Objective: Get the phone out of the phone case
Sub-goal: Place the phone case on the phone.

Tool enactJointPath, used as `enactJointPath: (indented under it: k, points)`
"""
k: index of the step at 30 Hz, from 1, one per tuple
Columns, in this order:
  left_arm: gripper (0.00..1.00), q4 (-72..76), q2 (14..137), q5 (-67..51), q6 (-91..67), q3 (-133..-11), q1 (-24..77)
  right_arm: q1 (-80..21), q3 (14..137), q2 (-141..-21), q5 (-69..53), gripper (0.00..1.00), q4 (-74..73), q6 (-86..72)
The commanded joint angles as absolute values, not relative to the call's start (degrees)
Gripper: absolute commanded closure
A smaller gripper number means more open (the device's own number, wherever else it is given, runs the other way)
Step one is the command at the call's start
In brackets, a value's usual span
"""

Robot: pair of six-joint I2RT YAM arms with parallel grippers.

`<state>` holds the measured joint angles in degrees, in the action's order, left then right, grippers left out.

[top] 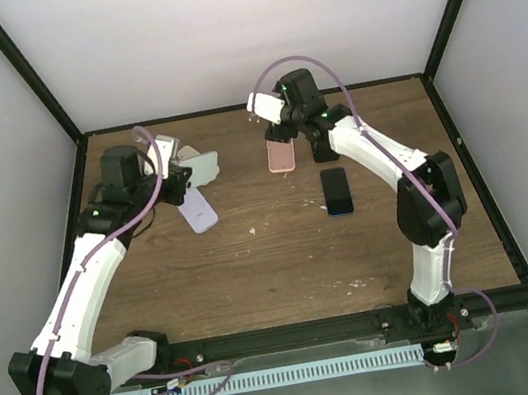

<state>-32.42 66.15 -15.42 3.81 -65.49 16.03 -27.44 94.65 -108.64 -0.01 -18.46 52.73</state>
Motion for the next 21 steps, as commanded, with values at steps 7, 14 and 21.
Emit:
enactJointPath:
  k: [7,14,21]
  points:
    - [1.0,-31.44,63.69,-36.23,17.16,-68.5,13.34,-28.39,103.29,-102.85,-17.44,0.0,-33.78,46.54]
    - [1.0,-45.62,65.57,-49.48,32.88,-75.83,12.8,-28.43,110.27,-97.52,-36.99,0.0,-49.87,45.67]
    - [1.0,-58.95,61.08,-58.6,54.87,-79.21,12.91,-30.15,106.12,-93.24,-50.88,0.0,-56.1,42.25]
